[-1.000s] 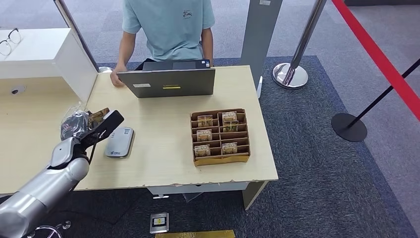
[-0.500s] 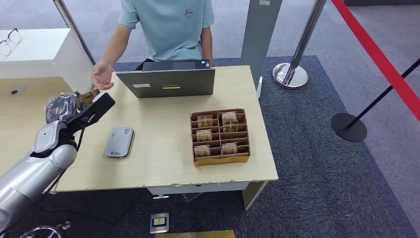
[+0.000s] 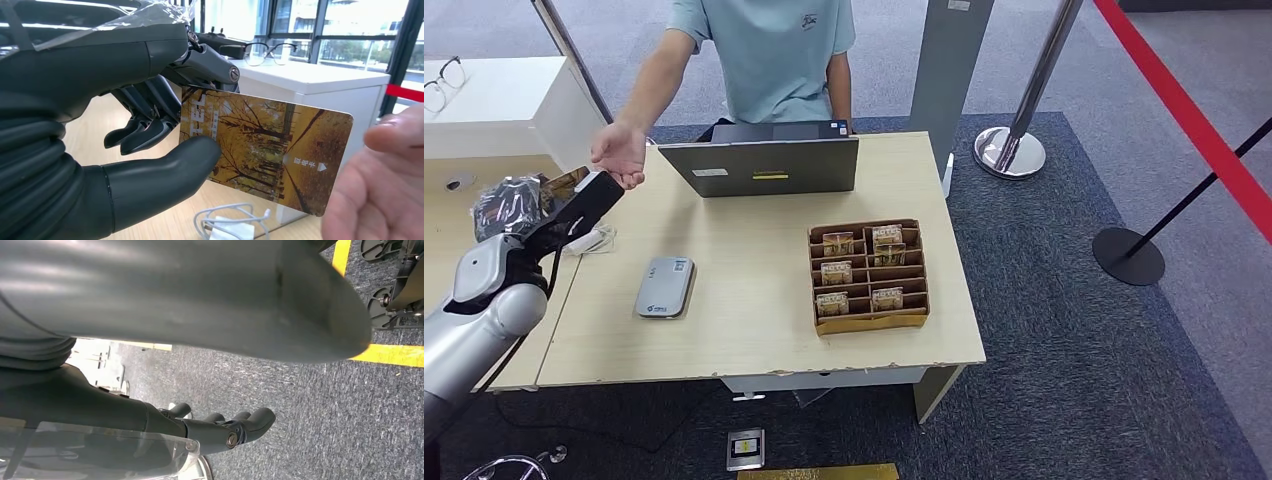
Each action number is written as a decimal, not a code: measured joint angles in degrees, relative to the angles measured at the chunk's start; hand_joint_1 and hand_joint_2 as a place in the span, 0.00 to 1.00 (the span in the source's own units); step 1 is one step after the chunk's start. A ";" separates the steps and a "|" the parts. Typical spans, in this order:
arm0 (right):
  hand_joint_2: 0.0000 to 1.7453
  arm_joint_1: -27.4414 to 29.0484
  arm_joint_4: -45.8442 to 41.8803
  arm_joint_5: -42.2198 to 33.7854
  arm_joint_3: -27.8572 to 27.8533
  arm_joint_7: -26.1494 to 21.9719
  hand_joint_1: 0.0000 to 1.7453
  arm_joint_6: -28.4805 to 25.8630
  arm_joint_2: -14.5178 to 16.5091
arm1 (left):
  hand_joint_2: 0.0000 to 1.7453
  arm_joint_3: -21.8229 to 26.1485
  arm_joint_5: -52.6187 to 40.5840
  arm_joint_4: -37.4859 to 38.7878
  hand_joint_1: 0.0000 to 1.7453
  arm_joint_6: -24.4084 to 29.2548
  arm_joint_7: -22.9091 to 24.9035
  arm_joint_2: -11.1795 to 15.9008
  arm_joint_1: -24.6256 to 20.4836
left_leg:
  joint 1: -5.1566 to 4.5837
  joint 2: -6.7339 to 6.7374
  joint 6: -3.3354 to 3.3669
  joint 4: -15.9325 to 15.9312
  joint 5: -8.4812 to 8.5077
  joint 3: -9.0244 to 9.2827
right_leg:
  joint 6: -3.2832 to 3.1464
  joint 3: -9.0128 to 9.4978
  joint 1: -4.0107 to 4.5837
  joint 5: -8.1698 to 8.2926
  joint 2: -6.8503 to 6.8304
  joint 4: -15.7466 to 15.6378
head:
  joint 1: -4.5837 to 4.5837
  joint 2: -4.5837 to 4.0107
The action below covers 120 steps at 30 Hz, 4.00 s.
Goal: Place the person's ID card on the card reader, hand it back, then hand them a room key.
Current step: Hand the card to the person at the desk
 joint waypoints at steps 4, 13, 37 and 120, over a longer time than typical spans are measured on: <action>0.00 0.00 0.02 0.01 0.00 0.24 0.00 -0.03 0.03 | 1.00 0.75 0.32 -0.69 1.00 -0.33 0.14 1.08 0.59 | 0.00 0.00 0.00 0.00 0.00 0.00 | 0.00 0.00 0.00 0.00 0.00 0.00 | 0.00 0.00; 0.00 -0.01 0.02 0.28 0.00 0.76 0.00 -0.02 0.01 | 1.00 1.90 0.36 -1.51 1.00 -0.49 0.85 2.24 1.57 | 0.00 0.00 0.00 0.00 0.00 0.01 | 0.00 0.00 0.00 0.00 0.00 0.00 | 0.00 0.00; 0.00 -0.10 0.02 1.54 0.00 0.57 0.00 0.57 0.02 | 1.00 1.73 1.21 2.21 1.00 0.14 -1.41 -0.59 0.78 | -0.02 0.01 0.00 0.00 0.00 0.02 | 0.00 -0.03 0.00 0.00 0.02 -0.02 | 0.01 0.00; 0.00 -0.08 0.02 1.30 0.00 0.68 0.00 0.83 1.23 | 1.00 0.05 1.20 4.91 0.00 0.27 -0.27 -4.83 0.46 | -0.01 0.01 0.00 0.00 0.00 0.02 | 0.00 -0.02 0.00 0.01 0.03 0.00 | -0.01 0.00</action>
